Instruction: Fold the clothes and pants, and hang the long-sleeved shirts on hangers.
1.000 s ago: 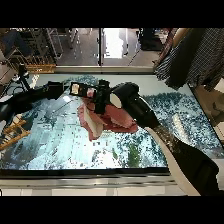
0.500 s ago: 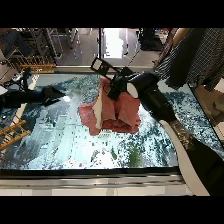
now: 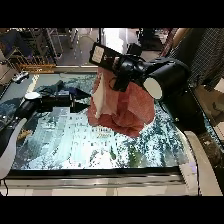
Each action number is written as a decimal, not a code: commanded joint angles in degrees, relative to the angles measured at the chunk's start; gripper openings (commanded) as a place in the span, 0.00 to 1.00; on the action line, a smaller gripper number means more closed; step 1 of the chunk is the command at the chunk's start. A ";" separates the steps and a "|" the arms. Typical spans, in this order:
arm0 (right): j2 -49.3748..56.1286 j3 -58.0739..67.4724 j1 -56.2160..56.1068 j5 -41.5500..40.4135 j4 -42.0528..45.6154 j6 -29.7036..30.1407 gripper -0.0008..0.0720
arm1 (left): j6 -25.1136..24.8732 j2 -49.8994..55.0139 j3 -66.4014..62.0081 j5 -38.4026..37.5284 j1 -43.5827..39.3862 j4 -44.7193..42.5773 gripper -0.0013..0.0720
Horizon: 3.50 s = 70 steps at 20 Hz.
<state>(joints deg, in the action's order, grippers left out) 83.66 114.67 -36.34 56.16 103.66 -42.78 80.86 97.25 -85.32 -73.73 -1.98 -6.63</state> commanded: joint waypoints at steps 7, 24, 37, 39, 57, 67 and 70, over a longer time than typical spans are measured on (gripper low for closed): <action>-0.66 0.02 -2.62 -0.55 0.22 6.47 0.03 | -2.75 1.55 0.04 -1.73 -3.54 6.10 0.75; -0.79 0.02 8.63 10.71 -15.67 -10.75 0.03 | -21.35 1.57 0.07 11.85 9.35 5.68 0.03; -0.74 0.02 8.98 12.68 -18.60 -9.07 0.03 | -21.73 1.57 0.07 13.55 5.99 5.81 0.03; -0.74 0.02 8.98 11.74 -21.46 -9.05 0.03 | -21.70 1.57 0.07 15.28 4.35 5.84 0.03; -0.66 0.00 10.43 26.43 -11.21 -8.57 0.03 | -22.64 1.57 0.07 12.57 8.70 13.99 0.03; 4.74 -5.70 11.76 17.68 -5.97 -17.53 0.03 | -28.09 -2.58 -0.79 5.97 6.47 13.94 0.03; 5.55 -5.90 11.87 4.85 -5.25 -39.45 0.03 | -29.29 -7.63 -0.79 6.36 -0.33 12.63 0.03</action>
<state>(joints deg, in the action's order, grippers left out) 88.16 109.38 -24.49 72.44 97.84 -64.16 53.19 93.38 -85.93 -66.17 2.59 7.20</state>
